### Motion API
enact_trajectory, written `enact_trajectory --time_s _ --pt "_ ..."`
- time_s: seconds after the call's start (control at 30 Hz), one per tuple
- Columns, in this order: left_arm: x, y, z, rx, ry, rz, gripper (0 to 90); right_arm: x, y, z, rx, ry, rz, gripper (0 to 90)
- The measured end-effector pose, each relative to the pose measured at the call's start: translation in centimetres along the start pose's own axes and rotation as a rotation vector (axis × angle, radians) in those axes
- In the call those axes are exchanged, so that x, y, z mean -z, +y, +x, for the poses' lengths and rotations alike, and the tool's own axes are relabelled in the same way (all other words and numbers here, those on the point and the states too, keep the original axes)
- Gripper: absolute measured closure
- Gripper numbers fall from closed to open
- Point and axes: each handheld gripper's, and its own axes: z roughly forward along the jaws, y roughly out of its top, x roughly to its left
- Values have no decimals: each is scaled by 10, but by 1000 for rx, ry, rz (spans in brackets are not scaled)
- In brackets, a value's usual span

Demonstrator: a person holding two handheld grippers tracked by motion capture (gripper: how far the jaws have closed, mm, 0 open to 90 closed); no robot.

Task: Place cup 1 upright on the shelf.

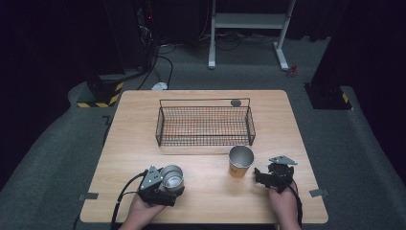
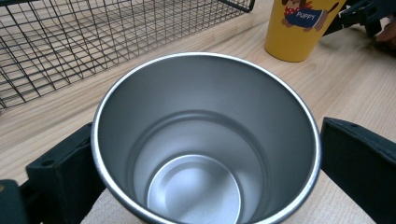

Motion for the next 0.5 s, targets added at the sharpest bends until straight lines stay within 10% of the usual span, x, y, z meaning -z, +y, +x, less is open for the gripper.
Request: enact_trajectory --time_s 0.5 --pt "1 -3 3 -13 11 -3 25 0 0 0 0 0 0 88"
